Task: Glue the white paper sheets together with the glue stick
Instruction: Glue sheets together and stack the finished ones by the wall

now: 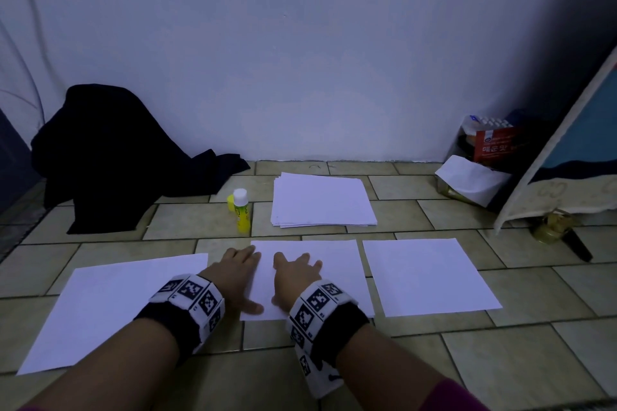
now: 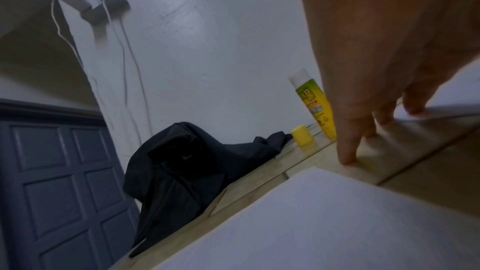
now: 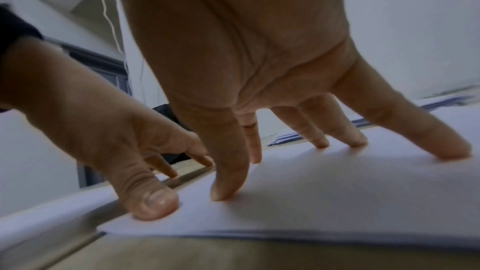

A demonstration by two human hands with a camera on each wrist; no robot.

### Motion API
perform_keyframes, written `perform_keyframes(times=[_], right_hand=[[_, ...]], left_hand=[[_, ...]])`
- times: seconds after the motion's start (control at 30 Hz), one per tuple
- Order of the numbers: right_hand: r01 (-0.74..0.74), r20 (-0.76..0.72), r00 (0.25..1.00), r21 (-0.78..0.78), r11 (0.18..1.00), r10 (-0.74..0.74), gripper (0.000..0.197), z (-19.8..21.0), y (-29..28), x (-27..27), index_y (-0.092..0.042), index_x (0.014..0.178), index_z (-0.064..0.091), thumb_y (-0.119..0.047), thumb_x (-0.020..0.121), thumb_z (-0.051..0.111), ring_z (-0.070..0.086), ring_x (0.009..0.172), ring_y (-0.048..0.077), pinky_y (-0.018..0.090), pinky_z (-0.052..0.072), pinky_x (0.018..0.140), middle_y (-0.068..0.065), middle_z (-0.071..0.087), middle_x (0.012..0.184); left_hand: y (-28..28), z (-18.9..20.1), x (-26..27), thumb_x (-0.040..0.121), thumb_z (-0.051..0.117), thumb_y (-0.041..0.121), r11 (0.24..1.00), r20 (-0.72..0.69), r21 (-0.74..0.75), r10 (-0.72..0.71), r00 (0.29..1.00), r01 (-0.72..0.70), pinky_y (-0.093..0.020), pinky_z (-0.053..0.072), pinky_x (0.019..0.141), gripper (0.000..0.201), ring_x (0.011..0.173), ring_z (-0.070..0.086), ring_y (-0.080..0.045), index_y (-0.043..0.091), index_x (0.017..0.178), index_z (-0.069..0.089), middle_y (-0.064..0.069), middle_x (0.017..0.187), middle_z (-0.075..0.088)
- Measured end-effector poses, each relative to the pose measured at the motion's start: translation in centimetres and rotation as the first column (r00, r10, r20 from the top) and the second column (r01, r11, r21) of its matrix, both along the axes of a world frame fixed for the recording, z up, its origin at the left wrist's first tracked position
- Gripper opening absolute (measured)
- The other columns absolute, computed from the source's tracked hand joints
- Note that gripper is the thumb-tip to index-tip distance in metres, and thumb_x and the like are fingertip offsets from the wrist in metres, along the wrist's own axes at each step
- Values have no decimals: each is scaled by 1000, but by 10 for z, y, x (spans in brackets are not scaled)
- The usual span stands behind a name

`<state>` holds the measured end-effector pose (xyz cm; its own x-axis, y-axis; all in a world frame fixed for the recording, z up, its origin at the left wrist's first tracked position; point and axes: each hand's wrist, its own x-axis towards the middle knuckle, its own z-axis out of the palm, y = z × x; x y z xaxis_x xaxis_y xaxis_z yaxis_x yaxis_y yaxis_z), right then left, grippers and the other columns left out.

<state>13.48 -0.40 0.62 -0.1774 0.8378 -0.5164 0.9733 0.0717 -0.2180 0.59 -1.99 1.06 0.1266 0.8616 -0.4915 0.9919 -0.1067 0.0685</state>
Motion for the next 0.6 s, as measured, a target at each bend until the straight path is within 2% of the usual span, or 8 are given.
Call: perform_keyframes(times=[0.07, 0.13, 0.2, 0.27, 0.37, 0.6], right_hand=[[-27, 48, 998, 3, 1000, 26, 63, 0, 3, -4, -24, 142, 22, -24, 91, 59, 5, 141, 49, 64, 22, 109, 30, 6, 152], [-48, 46, 998, 22, 999, 47, 69, -1, 5, -9, -23, 149, 12, -27, 94, 54, -3, 145, 40, 65, 16, 110, 19, -4, 158], [-170, 14, 985, 54, 984, 169, 73, -6, 7, -13, -24, 152, 3, -33, 97, 50, -10, 147, 26, 65, 6, 111, 2, -14, 160], [-300, 11, 954, 44, 953, 300, 78, -12, 10, -10, -23, 152, -3, -42, 96, 48, -11, 147, 17, 60, 0, 113, -3, -16, 159], [-309, 33, 951, 26, 951, 308, 91, -14, 18, 10, -20, 152, -8, -53, 91, 51, -8, 147, 13, 53, -3, 115, -2, -15, 160], [-161, 138, 977, -45, 986, 166, 113, 6, 33, 82, -5, 149, -17, -60, 84, 58, -9, 147, 21, 44, 4, 117, 7, -18, 158]], left_hand=[[1, -1, 2, 83, 63, 57, 999, -62, 29, -29, 998, 31, -44, 13, 119, 107, 148, -3, -24, 11, 154, -2, -5, 162, -7], [2, -2, 4, 84, 60, 60, 999, -107, 29, -41, 993, 45, -44, 9, 120, 108, 149, -3, -23, 6, 153, -3, -8, 162, -7], [3, -5, 5, 84, 60, 60, 999, -102, 19, -34, 994, 36, -43, 10, 120, 110, 149, -4, -23, 3, 153, -5, -10, 162, -8], [3, -6, 4, 84, 60, 60, 1000, -85, 7, -24, 996, 24, -42, 10, 121, 111, 149, -4, -22, 3, 152, -6, -10, 161, -9], [2, -5, 3, 85, 60, 59, 1000, -70, -11, -10, 998, 9, -41, 9, 121, 111, 149, -5, -20, 4, 152, -9, -9, 161, -13], [-1, -2, 3, 86, 58, 58, 999, -85, -18, -30, 996, 28, -42, 5, 120, 109, 149, -7, -21, 5, 152, -11, -9, 161, -14]])
